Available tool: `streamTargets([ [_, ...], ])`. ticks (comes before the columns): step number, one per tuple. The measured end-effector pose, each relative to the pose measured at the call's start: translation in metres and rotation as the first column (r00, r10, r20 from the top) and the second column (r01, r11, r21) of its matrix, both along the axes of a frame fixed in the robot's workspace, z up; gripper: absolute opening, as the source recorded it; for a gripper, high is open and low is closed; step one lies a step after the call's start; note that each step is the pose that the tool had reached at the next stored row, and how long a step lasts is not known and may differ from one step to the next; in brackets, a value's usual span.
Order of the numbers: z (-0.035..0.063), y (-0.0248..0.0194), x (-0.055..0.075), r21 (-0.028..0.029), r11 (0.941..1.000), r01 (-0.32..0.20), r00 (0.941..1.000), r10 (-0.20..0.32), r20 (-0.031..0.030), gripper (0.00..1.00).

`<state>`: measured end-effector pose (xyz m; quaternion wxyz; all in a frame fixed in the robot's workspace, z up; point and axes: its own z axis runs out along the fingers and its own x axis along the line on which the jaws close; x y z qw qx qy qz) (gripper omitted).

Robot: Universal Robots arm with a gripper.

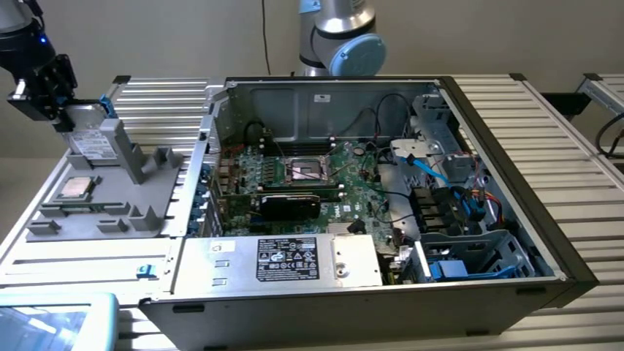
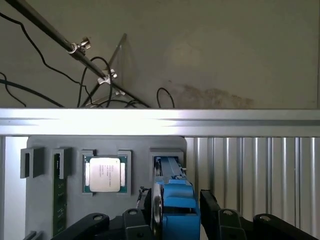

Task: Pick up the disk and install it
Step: 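Pick up the disk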

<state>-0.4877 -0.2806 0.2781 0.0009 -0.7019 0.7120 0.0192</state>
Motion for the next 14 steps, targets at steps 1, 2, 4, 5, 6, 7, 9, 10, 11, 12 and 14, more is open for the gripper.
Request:
streamTargets([
  [1, 0.0000, 0.0000, 0.0000, 0.0000, 1.0000, 0.001, 1.0000, -0.001, 0.0000, 0.51],
  [2, 0.0000, 0.0000, 0.0000, 0.0000, 1.0000, 0.001, 1.0000, -0.001, 0.0000, 0.51],
  [4, 0.0000, -0.0001, 0.0000, -0.0001, 1.0000, 0.002, 1.0000, -0.002, -0.0003, 0.51],
  [5, -0.0001, -0.0002, 0.0000, 0.0000, 1.0000, 0.002, 1.0000, -0.002, -0.0002, 0.51],
  [6, -0.0002, -0.0002, 0.0000, -0.0001, 1.0000, 0.003, 1.0000, -0.003, -0.0002, 0.51],
  [7, -0.0003, -0.0002, 0.0000, -0.0001, 1.0000, 0.003, 1.0000, -0.003, -0.0003, 0.51],
  [9, -0.0003, -0.0002, 0.0000, 0.0000, 1.0000, 0.003, 1.0000, -0.003, -0.0002, 0.51],
  [10, -0.0004, -0.0003, 0.0000, 0.0000, 1.0000, 0.003, 1.0000, -0.003, -0.0001, 0.49],
  [11, -0.0004, -0.0005, 0.0001, 0.0001, 1.0000, 0.003, 1.0000, -0.003, 0.0000, 0.42],
  [12, -0.0005, -0.0006, 0.0001, 0.0001, 1.0000, 0.003, 1.0000, -0.003, 0.0001, 0.38],
  [14, -0.0004, -0.0014, 0.0000, 0.0001, 1.0000, 0.003, 1.0000, -0.003, 0.0000, 0.38],
])
